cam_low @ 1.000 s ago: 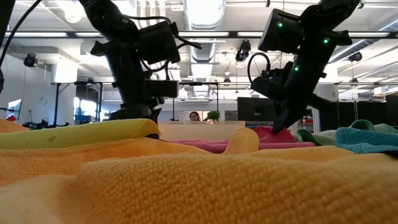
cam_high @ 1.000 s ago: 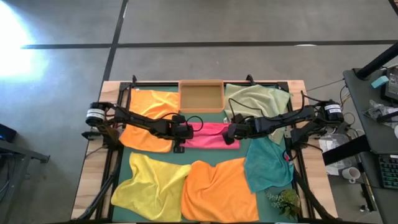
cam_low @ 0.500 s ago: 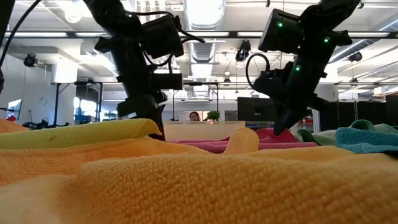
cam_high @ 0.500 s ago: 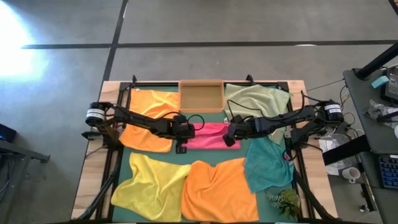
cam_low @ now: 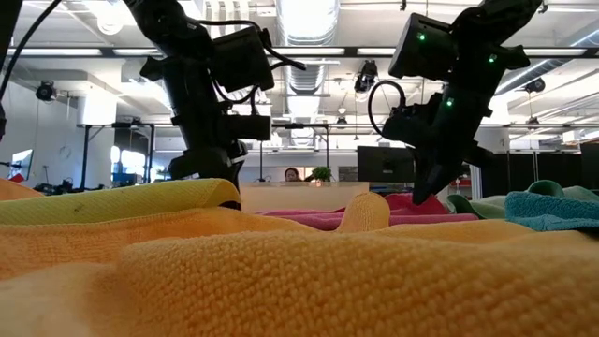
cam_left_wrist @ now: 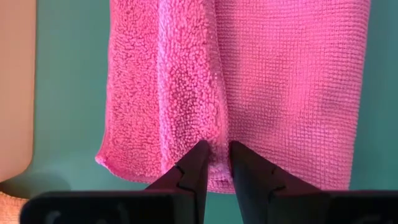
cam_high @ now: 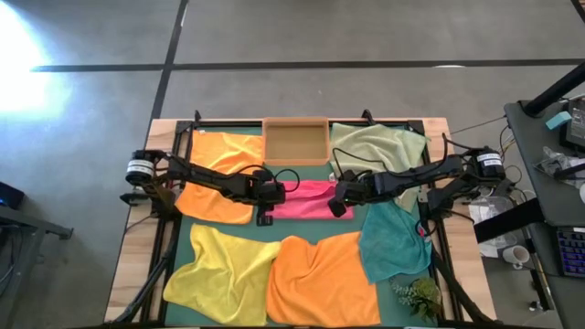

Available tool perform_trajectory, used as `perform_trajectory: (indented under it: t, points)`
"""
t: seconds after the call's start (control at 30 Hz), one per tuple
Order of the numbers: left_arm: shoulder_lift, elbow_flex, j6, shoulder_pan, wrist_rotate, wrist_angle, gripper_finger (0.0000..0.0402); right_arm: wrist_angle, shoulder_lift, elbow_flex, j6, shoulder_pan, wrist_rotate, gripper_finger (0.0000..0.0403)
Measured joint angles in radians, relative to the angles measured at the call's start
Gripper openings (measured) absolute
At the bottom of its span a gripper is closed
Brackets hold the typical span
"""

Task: Fold microfiber towels
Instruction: Fold the pink towel

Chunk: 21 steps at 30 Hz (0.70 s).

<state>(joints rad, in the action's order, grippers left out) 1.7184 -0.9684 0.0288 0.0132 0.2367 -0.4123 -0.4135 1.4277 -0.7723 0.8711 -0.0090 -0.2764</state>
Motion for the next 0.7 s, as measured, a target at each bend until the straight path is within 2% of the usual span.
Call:
perform_trajectory:
  t: [0.17,0.37,0.7]
  points:
    - [0.0,-0.002,-0.002,0.0,0.001,-0.001,0.0046,0.0,0.0,0.0,0.0,0.0,0.0,0.0009]
    - [-0.005,-0.003,-0.031,0.0,0.0,-0.015,0.0004,0.0,0.0,0.0,0.0,0.0,0.0,0.0009]
    - [-0.031,-0.004,-0.032,0.0,0.0,-0.026,0.0001,-0.001,0.0,0.0,-0.003,0.0,0.0,0.0009]
